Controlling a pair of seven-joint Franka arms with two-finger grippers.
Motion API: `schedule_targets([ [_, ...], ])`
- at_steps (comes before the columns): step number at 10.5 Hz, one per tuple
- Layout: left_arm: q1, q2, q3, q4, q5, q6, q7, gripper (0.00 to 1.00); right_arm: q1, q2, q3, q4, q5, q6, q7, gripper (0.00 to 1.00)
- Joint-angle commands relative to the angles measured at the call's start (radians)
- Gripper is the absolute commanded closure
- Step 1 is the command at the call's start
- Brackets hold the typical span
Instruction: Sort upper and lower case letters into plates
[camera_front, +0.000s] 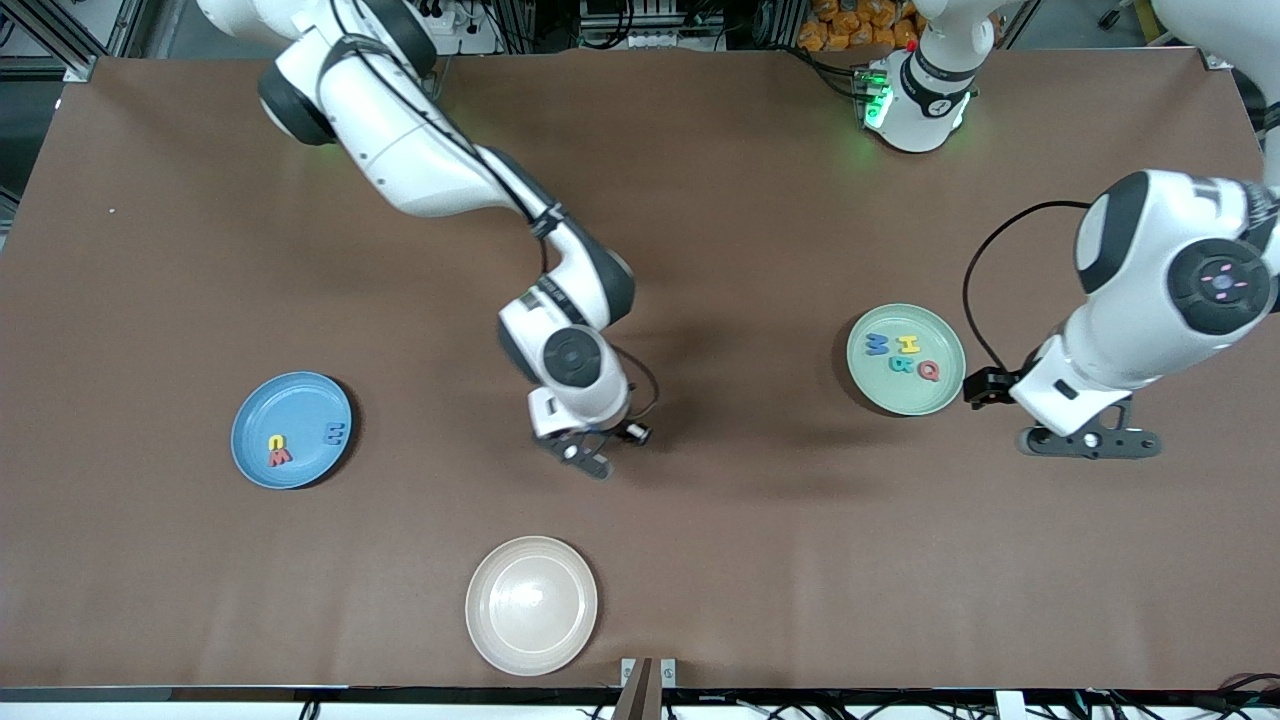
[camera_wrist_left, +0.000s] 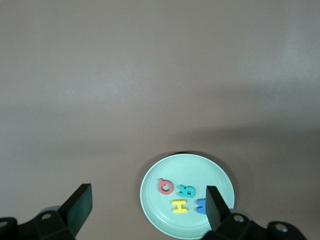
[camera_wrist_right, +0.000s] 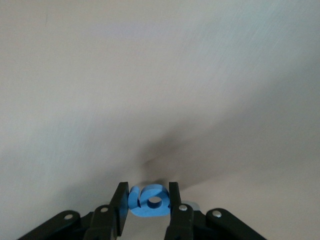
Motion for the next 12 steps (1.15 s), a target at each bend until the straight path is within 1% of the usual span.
schedule_targets([
  [1, 0.007, -0.015, -0.009, 0.124, -0.077, -0.143, 0.027, 0.00, -0.113, -0.075, 0.014, -0.032, -0.009, -0.105, -0.150, 1.00],
  [2, 0.004, -0.016, -0.006, 0.160, -0.082, -0.183, 0.048, 0.00, -0.170, -0.112, 0.014, -0.057, -0.009, -0.147, -0.257, 1.00],
  [3, -0.005, -0.057, 0.010, 0.160, -0.082, -0.185, 0.114, 0.00, -0.226, -0.158, 0.014, -0.112, -0.009, -0.161, -0.359, 1.00],
  [4, -0.019, -0.093, 0.048, 0.157, -0.099, -0.187, 0.124, 0.00, -0.280, -0.210, 0.012, -0.187, -0.012, -0.161, -0.460, 1.00],
  [5, -0.061, -0.123, 0.130, 0.152, -0.172, -0.187, 0.136, 0.00, -0.335, -0.266, 0.012, -0.272, -0.026, -0.158, -0.578, 1.00],
  [6, -0.136, -0.150, 0.280, 0.143, -0.267, -0.187, 0.157, 0.00, -0.392, -0.329, 0.012, -0.362, -0.049, -0.152, -0.679, 1.00],
  [7, -0.216, -0.188, 0.382, 0.128, -0.278, -0.187, 0.154, 0.00, -0.435, -0.380, 0.012, -0.421, -0.064, -0.150, -0.764, 1.00],
  [8, -0.250, -0.219, 0.428, 0.108, -0.280, -0.190, 0.150, 0.00, -0.474, -0.414, 0.012, -0.468, -0.067, -0.144, -0.847, 1.00],
  [9, -0.247, -0.255, 0.432, 0.074, -0.283, -0.190, 0.144, 0.00, -0.503, -0.457, 0.012, -0.546, -0.075, -0.097, -0.901, 1.00],
  [10, -0.244, -0.281, 0.438, 0.054, -0.280, -0.188, 0.156, 0.00, -0.527, -0.509, 0.011, -0.662, -0.096, -0.001, -0.954, 1.00],
  [11, -0.243, -0.301, 0.438, 0.030, -0.280, -0.188, 0.156, 0.00, -0.558, -0.541, -0.013, -0.758, -0.103, 0.099, -1.031, 1.00],
  [12, -0.241, -0.312, 0.438, 0.024, -0.279, -0.190, 0.156, 0.00, -0.560, -0.545, -0.061, -0.801, -0.101, 0.164, -1.111, 1.00],
])
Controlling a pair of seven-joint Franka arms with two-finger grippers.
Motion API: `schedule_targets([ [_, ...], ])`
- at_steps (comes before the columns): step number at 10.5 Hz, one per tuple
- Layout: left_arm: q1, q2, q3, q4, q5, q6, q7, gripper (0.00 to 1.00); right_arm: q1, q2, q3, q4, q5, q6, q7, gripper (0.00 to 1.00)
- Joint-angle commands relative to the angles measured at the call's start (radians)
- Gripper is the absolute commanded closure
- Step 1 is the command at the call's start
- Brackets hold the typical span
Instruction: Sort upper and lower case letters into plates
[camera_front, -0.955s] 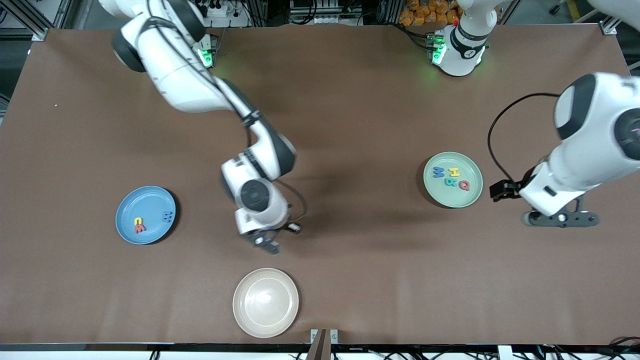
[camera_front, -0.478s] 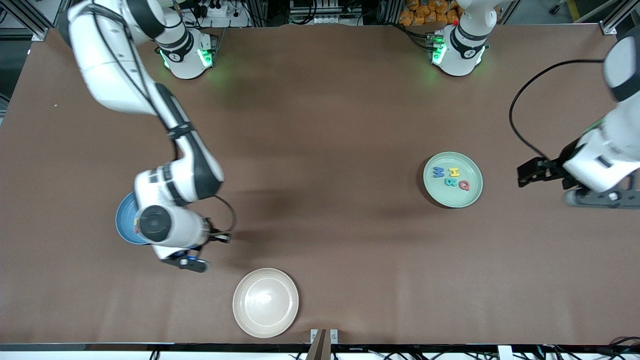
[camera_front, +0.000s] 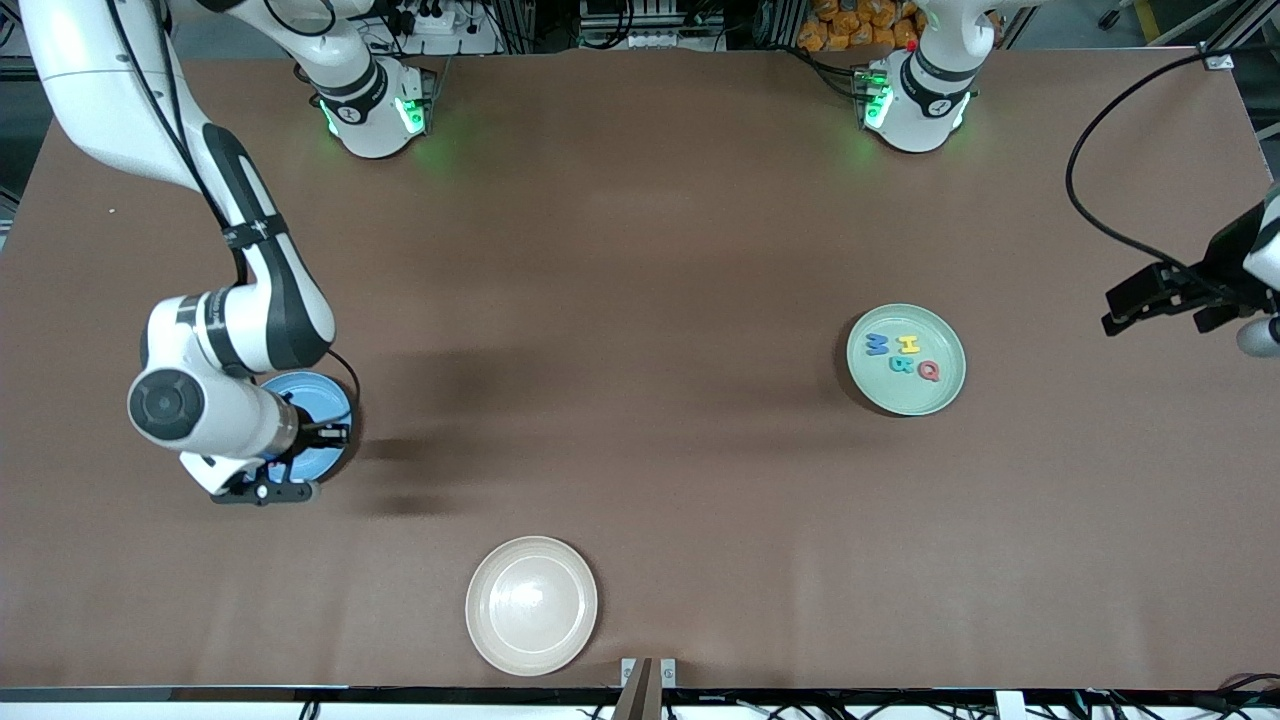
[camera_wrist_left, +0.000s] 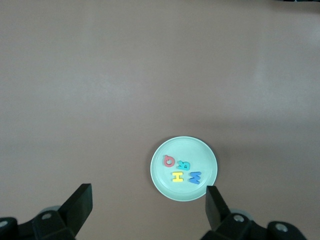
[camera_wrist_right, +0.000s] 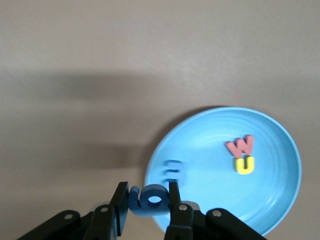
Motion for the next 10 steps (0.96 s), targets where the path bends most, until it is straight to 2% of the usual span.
schedule_targets([
  [1, -0.012, -0.062, 0.019, -0.071, -0.016, -0.002, 0.008, 0.00, -0.024, -0.072, -0.063, -0.177, -0.021, 0.151, -0.139, 1.00],
  [2, -0.012, -0.082, 0.019, -0.097, -0.016, -0.005, 0.009, 0.00, -0.026, -0.067, -0.078, -0.184, -0.019, 0.176, -0.160, 1.00],
  [3, -0.012, -0.085, 0.019, -0.105, -0.016, -0.005, 0.006, 0.00, -0.024, -0.069, -0.083, -0.185, -0.019, 0.174, -0.160, 0.72],
  [4, -0.012, -0.083, 0.017, -0.103, -0.015, -0.005, 0.005, 0.00, -0.023, -0.081, -0.083, -0.197, -0.016, 0.173, -0.159, 0.01],
  [6, -0.010, -0.073, 0.014, -0.094, -0.016, -0.007, 0.011, 0.00, -0.012, -0.161, -0.082, -0.240, -0.009, 0.154, -0.148, 0.00],
  [8, -0.018, -0.071, 0.010, -0.091, -0.016, -0.007, 0.002, 0.00, 0.026, -0.295, -0.085, -0.347, 0.072, 0.144, -0.150, 0.00],
  [10, -0.019, -0.066, 0.007, -0.084, -0.015, -0.007, 0.002, 0.00, 0.031, -0.411, -0.083, -0.394, 0.080, 0.087, -0.156, 0.00],
])
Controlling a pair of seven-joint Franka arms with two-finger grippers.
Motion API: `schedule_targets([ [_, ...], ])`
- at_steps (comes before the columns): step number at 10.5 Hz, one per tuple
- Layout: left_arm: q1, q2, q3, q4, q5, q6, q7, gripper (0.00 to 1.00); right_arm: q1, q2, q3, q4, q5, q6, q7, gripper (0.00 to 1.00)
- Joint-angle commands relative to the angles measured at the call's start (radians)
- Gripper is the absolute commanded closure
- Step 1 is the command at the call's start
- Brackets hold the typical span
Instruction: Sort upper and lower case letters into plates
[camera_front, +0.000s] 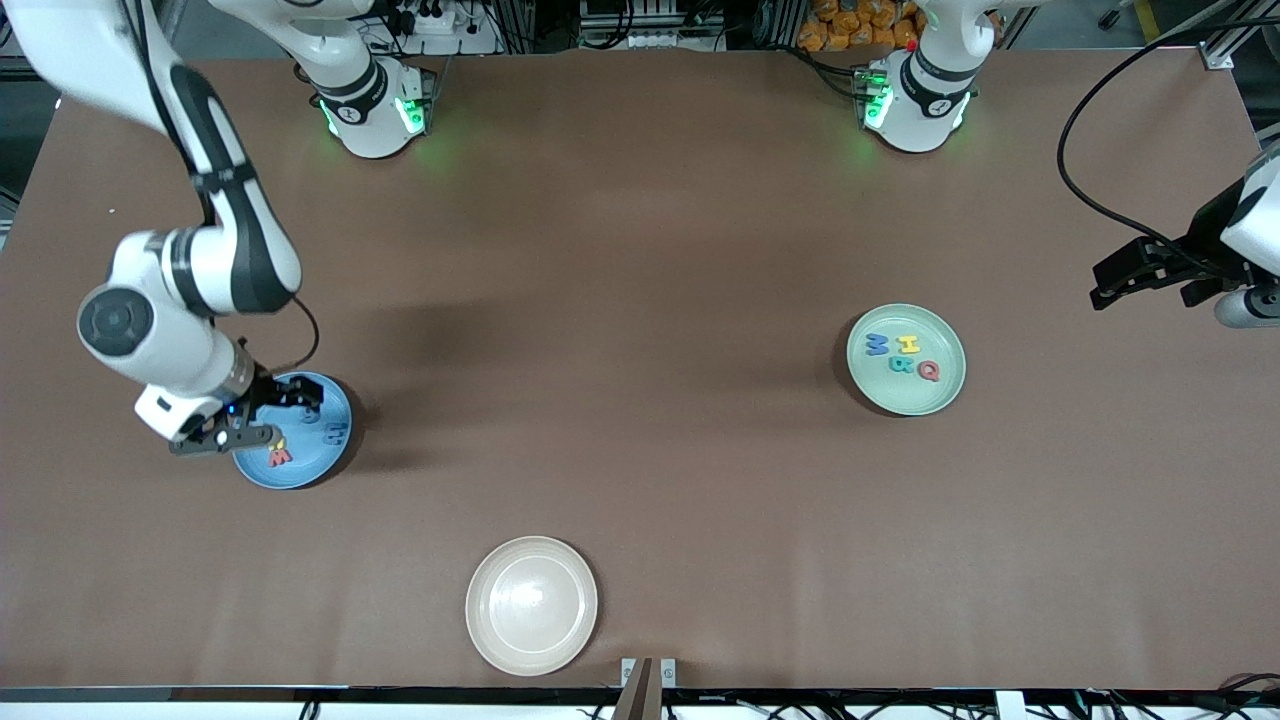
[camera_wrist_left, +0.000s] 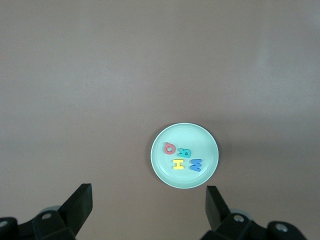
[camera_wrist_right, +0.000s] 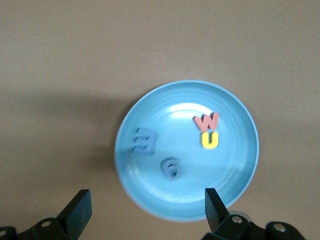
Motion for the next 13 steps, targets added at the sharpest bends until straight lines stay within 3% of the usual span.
schedule_targets([
  [1, -0.002, -0.013, 0.006, -0.006, -0.015, -0.003, 0.002, 0.00, 0.011, -0.186, 0.000, -0.085, 0.020, -0.061, -0.003, 0.00],
  [2, 0.001, -0.013, 0.006, -0.007, -0.015, -0.003, 0.006, 0.00, 0.014, -0.231, -0.011, -0.037, 0.019, -0.088, -0.006, 0.00],
  [4, 0.002, -0.012, 0.006, -0.006, -0.013, -0.003, 0.011, 0.00, 0.019, -0.234, -0.025, 0.176, 0.040, -0.333, -0.022, 0.00],
  [6, -0.004, -0.012, 0.006, -0.003, 0.001, -0.003, 0.011, 0.00, 0.013, -0.234, -0.025, 0.327, 0.159, -0.535, -0.024, 0.00],
  [8, -0.008, -0.012, 0.006, 0.000, 0.002, -0.003, 0.009, 0.00, 0.010, -0.233, -0.028, 0.463, 0.188, -0.673, -0.023, 0.00],
  [13, -0.007, -0.010, 0.003, 0.005, 0.031, -0.003, 0.015, 0.00, 0.013, -0.234, -0.038, 0.535, 0.136, -0.730, -0.024, 0.00],
])
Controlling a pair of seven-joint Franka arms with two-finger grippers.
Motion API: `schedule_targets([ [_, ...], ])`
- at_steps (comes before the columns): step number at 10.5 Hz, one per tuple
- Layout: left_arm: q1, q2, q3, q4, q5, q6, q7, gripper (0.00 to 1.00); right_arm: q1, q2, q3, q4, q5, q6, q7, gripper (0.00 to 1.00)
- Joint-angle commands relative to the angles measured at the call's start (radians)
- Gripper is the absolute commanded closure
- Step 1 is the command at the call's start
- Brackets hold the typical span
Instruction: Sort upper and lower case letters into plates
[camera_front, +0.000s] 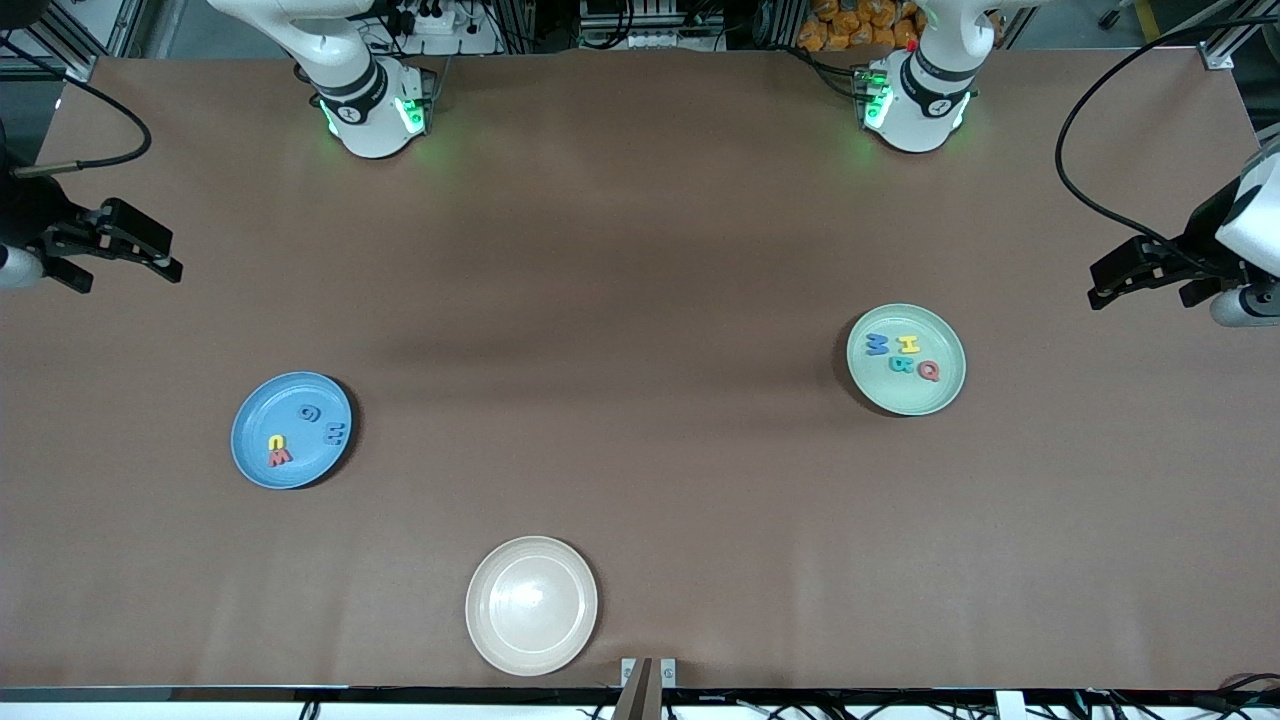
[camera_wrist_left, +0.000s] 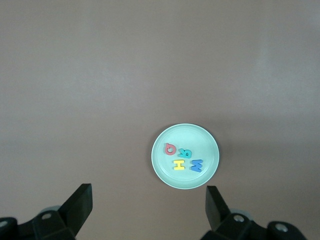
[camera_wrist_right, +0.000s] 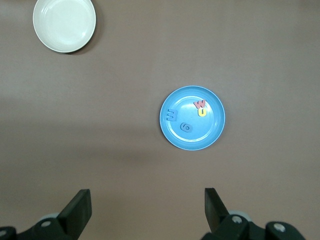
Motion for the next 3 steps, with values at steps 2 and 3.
schedule_targets([
  [2, -0.005, -0.010, 0.002, 0.000, 0.025, -0.004, 0.015, 0.00, 0.003, 0.019, -0.018, 0.042, -0.032, -0.055, -0.016, 0.00],
  [3, -0.004, -0.006, 0.002, 0.000, 0.023, -0.004, 0.017, 0.00, 0.003, 0.019, -0.019, 0.042, -0.032, -0.063, -0.016, 0.00],
])
